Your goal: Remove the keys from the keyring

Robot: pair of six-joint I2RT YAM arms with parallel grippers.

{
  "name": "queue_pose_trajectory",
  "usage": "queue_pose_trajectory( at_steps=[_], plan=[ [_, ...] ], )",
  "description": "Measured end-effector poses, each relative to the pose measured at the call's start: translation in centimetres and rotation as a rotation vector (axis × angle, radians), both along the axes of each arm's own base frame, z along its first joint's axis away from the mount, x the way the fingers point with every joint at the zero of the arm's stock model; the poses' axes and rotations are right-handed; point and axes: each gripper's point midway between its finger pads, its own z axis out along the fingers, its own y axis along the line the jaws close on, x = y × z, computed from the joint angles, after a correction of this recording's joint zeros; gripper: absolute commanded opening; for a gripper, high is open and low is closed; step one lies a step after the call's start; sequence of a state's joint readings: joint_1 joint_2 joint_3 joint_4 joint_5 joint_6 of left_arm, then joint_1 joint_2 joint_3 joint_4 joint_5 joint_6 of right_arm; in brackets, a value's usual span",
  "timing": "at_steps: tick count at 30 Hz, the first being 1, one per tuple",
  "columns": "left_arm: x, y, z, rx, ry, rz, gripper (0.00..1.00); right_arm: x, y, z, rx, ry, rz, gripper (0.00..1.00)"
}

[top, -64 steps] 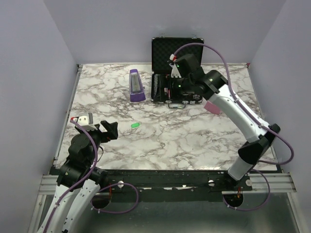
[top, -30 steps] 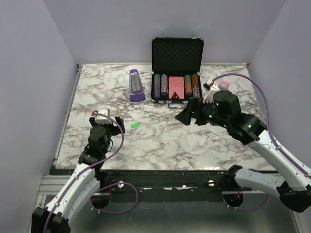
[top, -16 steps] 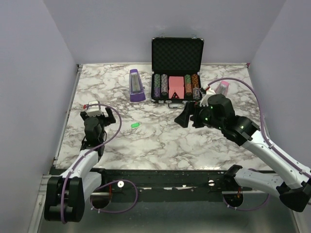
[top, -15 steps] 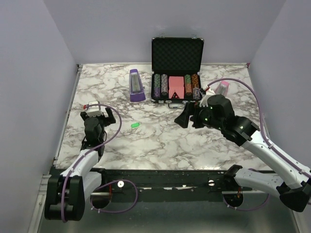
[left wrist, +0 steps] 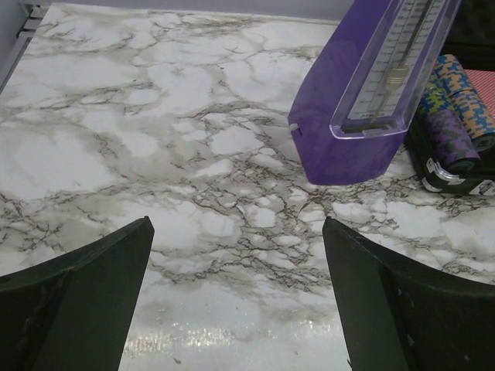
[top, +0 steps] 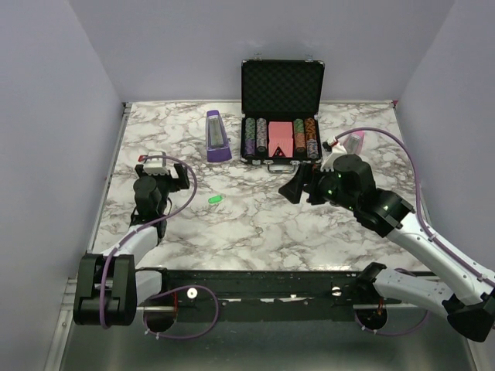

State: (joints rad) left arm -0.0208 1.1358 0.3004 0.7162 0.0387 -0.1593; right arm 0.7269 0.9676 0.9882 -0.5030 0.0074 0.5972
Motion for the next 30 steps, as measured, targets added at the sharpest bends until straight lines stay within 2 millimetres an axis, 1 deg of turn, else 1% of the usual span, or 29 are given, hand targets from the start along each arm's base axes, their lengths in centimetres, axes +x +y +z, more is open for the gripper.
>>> queue_pose_trajectory(
  at_steps=[4,7,9,11,13,18,21,22,24,25,27,30],
  plan=[
    [0.7,-0.7,0.9,0.001,-0.016,-0.040,0.99,0.1,0.0,-0.3,0.005,0.001,-0.006,1.00],
    [0.6,-0.9,0.9,0.002,-0.016,-0.056,0.98,0.0,-0.1,-0.7,0.002,0.009,-0.008,1.00],
    [0.7,-1.1,0.7,0.005,-0.006,-0.066,0.92,-0.1,-0.1,-0.7,0.006,0.008,-0.008,1.00],
    [1.0,-1.1,0.6,0.009,0.008,-0.067,0.91,0.0,0.0,-0.6,0.011,0.003,-0.008,1.00],
    [1.2,-0.6,0.7,0.036,0.007,-0.050,0.97,0.0,0.0,-0.5,0.014,0.000,-0.008,1.00],
    [0.6,0.1,0.9,0.089,-0.034,-0.029,0.99,0.1,0.1,-0.5,0.014,-0.001,-0.008,1.00],
    [0.5,0.7,0.8,0.104,-0.094,-0.017,0.99,0.1,0.1,-0.3,0.021,-0.005,-0.010,1.00],
    [0.4,0.9,0.3,0.106,-0.103,-0.007,0.99,0.2,0.2,-0.3,0.023,-0.006,-0.010,1.00],
    [0.2,1.2,-1.6,0.106,-0.053,0.002,0.99,0.3,0.2,-0.3,0.023,-0.006,-0.010,1.00],
    [0.2,1.2,-1.9,0.107,-0.045,0.006,0.99,0.3,0.3,-0.4,0.022,-0.004,-0.010,1.00],
    [0.4,1.4,-1.7,0.108,-0.053,0.013,0.99,0.4,0.4,-0.6,0.019,0.000,-0.010,1.00],
    [0.7,1.5,-0.8,0.109,-0.085,0.021,0.99,0.7,0.5,-0.7,0.022,0.005,-0.021,1.00]
  ],
)
